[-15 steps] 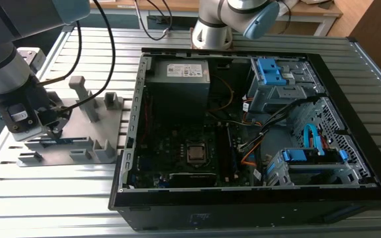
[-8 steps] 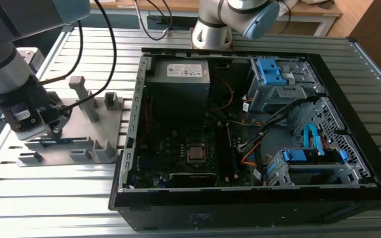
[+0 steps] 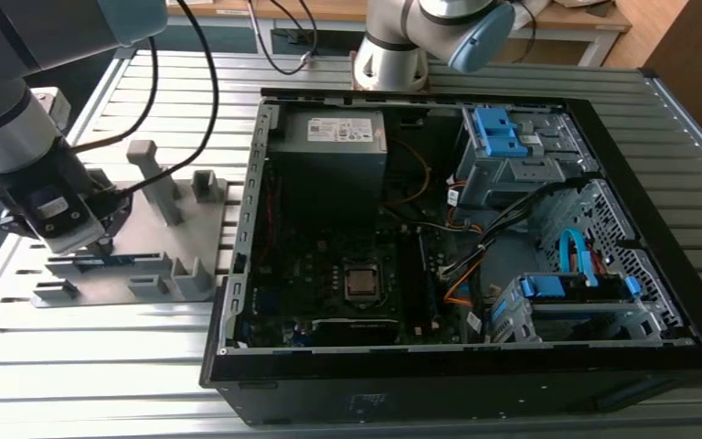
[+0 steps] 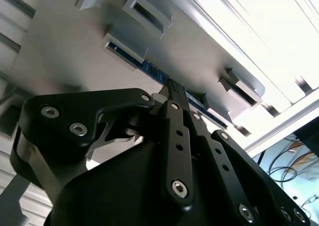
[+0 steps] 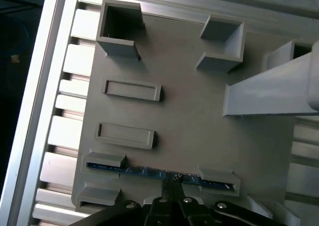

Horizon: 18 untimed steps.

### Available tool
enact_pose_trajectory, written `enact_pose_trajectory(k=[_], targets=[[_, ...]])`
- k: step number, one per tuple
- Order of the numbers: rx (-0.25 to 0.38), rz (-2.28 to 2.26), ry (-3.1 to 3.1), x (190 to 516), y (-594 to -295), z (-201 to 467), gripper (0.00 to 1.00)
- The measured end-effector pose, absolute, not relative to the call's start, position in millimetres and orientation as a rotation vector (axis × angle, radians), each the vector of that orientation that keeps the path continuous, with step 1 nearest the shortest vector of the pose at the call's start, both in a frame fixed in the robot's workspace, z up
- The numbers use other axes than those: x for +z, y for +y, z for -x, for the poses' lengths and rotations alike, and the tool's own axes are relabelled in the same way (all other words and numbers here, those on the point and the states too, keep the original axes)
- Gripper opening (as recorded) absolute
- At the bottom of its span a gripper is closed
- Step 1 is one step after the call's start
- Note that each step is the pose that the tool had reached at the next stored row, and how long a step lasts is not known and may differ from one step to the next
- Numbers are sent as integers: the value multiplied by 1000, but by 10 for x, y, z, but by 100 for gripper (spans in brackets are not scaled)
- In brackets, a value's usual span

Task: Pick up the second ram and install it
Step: 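Pick up the second ram and move it above second insertion slot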

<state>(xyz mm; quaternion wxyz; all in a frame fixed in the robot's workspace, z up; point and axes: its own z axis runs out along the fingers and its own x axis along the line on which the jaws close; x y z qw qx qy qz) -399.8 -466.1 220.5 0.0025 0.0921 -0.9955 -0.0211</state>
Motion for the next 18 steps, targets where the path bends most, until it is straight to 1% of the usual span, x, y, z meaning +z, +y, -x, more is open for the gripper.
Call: enact_pose_trajectory(k=[18], targets=[[-64, -703, -3050, 2205, -4661, 3998, 10]])
